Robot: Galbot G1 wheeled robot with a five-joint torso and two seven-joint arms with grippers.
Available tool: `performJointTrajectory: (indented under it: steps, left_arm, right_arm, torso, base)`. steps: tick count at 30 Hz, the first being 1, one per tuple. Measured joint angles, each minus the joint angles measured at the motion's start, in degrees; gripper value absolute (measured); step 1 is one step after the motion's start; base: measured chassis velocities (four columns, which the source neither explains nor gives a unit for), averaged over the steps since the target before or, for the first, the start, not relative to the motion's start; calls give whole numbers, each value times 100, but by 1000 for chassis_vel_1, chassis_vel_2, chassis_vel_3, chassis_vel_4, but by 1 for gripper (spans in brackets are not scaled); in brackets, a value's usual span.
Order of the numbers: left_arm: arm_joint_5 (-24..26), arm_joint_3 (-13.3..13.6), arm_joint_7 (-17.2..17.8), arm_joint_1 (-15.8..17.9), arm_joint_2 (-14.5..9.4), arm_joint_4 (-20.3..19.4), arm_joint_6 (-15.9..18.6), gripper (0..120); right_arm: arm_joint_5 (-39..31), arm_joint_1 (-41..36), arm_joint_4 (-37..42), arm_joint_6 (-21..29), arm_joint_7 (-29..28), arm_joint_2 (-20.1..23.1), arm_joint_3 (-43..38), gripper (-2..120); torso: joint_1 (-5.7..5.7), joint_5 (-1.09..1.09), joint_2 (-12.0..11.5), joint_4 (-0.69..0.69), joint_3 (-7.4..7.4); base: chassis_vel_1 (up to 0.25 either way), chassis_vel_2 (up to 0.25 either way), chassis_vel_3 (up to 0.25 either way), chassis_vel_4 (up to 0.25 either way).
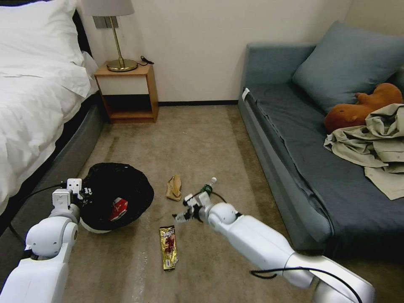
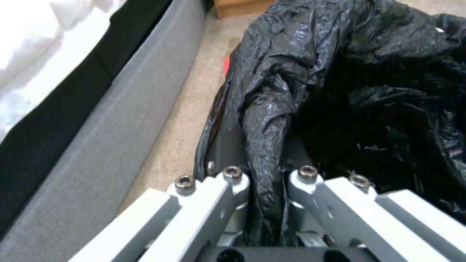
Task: Pick up the trash bin, then pick up the garbage on the floor and place it into the trash bin.
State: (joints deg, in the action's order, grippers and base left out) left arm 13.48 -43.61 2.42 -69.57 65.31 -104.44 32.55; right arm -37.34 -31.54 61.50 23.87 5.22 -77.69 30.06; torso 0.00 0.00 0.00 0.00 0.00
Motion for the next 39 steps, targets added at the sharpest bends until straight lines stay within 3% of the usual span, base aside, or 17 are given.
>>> performJointTrajectory:
  steps: [22, 39]
  left_arm:
    - [33, 49, 105, -54, 147, -252, 51, 4]
    - [26, 446, 150, 248, 216, -56, 98, 4]
  right_arm:
    - [-121, -283, 131, 45, -273, -284, 607, 100]
    - [-30, -448, -60, 44, -542, -417, 943, 100]
  torso:
    - [-1, 0, 1, 0, 0]
    - [0, -1, 1, 0, 0]
  base:
    - [0, 0, 0, 0]
    - [0, 0, 0, 0]
